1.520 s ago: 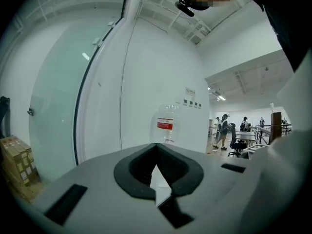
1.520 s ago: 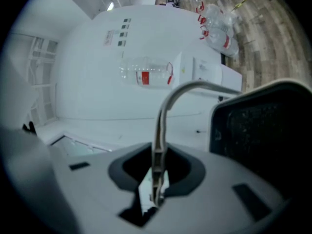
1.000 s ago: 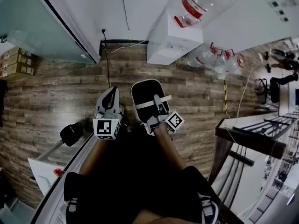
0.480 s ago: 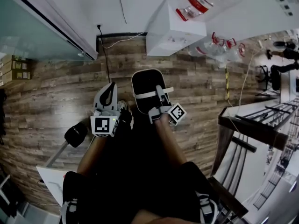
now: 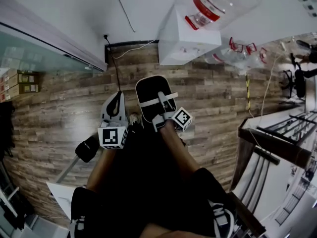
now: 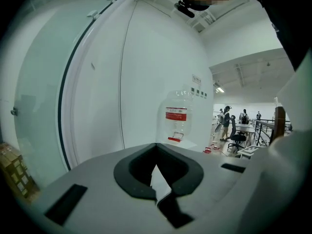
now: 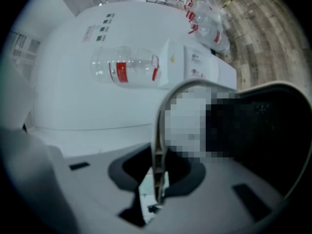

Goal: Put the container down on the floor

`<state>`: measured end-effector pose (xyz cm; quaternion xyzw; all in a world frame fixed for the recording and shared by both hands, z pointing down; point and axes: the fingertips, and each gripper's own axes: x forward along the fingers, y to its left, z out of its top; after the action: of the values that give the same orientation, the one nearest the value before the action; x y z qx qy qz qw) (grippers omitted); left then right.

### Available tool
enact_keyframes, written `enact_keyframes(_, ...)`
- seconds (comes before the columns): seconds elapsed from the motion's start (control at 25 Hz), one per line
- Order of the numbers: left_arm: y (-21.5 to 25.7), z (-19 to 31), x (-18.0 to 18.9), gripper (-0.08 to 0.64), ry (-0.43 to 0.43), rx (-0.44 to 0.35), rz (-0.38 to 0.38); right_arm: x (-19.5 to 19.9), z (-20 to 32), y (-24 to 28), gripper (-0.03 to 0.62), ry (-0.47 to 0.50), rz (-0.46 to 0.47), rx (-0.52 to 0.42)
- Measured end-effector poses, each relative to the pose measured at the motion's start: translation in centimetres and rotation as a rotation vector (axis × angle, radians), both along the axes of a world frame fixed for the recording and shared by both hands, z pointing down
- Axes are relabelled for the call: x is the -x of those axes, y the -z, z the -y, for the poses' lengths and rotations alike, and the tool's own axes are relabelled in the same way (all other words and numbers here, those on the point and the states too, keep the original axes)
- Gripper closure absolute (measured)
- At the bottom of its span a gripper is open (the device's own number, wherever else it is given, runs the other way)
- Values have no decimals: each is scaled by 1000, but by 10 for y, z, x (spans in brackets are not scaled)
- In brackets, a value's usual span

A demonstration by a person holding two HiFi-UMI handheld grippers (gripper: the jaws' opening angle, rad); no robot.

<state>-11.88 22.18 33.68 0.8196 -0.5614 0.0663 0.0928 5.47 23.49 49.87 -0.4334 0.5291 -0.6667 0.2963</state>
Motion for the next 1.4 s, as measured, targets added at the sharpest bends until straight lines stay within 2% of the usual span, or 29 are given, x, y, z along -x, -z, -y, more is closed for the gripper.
enact_keyframes(0.2, 4, 41, -19, 529, 22, -5, 33, -2, 27, -11, 506, 53, 22, 30)
enact_keyframes(0.44, 6, 77, -32, 529, 68, -25, -7, -13, 65, -24, 508, 92, 18, 46)
enact_keyframes(0.52, 6, 87, -37, 529, 67, -20, 6, -17, 76, -25, 508, 92, 14, 43)
enact_keyframes(0.68, 6, 111, -45, 529, 38, -26, 47, -24, 99, -33, 508, 80, -8, 42)
enact_keyframes(0.8, 0, 136, -43, 529, 18, -27, 33, -26, 117, -44, 508, 66, -30, 48)
enact_keyframes(0.96, -20, 171, -37, 529, -50, -14, 29, -22, 135, -62, 508, 35, -42, 71)
enact_keyframes(1.2, -32, 224, -34, 529, -131, 30, -9, -19, 162, -90, 508, -16, -65, 112)
enact_keyframes(1.4, -52, 258, -26, 529, -166, 66, -8, -15, 183, -121, 507, -57, -72, 158)
